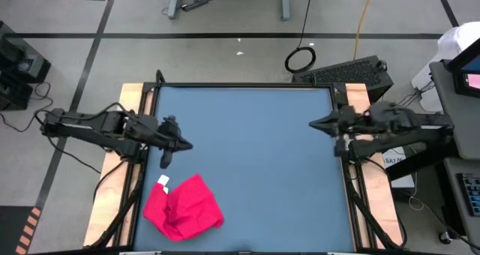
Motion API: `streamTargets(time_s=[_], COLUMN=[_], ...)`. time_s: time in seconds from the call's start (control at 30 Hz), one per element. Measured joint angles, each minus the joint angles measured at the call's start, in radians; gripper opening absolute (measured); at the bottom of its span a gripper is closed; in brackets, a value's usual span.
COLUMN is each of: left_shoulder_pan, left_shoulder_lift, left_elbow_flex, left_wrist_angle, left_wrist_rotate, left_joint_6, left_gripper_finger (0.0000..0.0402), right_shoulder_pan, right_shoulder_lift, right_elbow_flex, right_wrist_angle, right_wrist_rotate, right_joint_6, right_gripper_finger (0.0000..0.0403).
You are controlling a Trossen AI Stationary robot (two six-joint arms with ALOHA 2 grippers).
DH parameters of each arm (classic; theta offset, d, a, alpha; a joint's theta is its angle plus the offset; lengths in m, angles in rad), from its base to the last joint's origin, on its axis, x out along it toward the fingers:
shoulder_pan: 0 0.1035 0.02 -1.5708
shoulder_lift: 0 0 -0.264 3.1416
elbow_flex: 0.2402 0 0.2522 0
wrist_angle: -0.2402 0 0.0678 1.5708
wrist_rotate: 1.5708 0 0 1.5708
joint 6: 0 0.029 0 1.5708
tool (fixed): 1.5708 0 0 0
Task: Roll towel
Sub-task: Roll the red towel
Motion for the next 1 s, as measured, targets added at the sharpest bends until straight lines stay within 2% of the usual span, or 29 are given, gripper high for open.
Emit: streamTargets(time_s=[0.13,0.3,0.4,0.73,1.0], left_shoulder_pan=[-0.074,-0.153,-0.189,-0.261,-0.298], left_shoulder_lift=[0.068,0.192,0.278,0.584,0.721], left_elbow_flex=[0.0,0.0,0.0,0.0,0.0], left_wrist_angle=[-0.072,-0.078,-0.078,-0.095,-0.074], left_wrist_rotate=[-0.01,-0.054,-0.056,-0.067,-0.127], left_joint_6=[-0.097,-0.131,-0.133,-0.186,-0.222], left_gripper_finger=[0.01,0.0173,0.02,0.0212,0.0212], right_shoulder_pan=[0.0,0.003,0.017,0.117,0.18], right_shoulder_lift=[0.113,0.274,0.371,0.704,0.921], right_elbow_flex=[0.0,-0.001,-0.001,-0.001,-0.001], right_wrist_angle=[-0.011,-0.039,-0.044,0.116,0.311], right_wrist_rotate=[0.0,0.0,0.001,0.005,0.005], right_joint_6=[0.008,0.076,0.096,0.085,0.134], right_gripper_finger=[0.0,0.0,0.0,0.0,0.0])
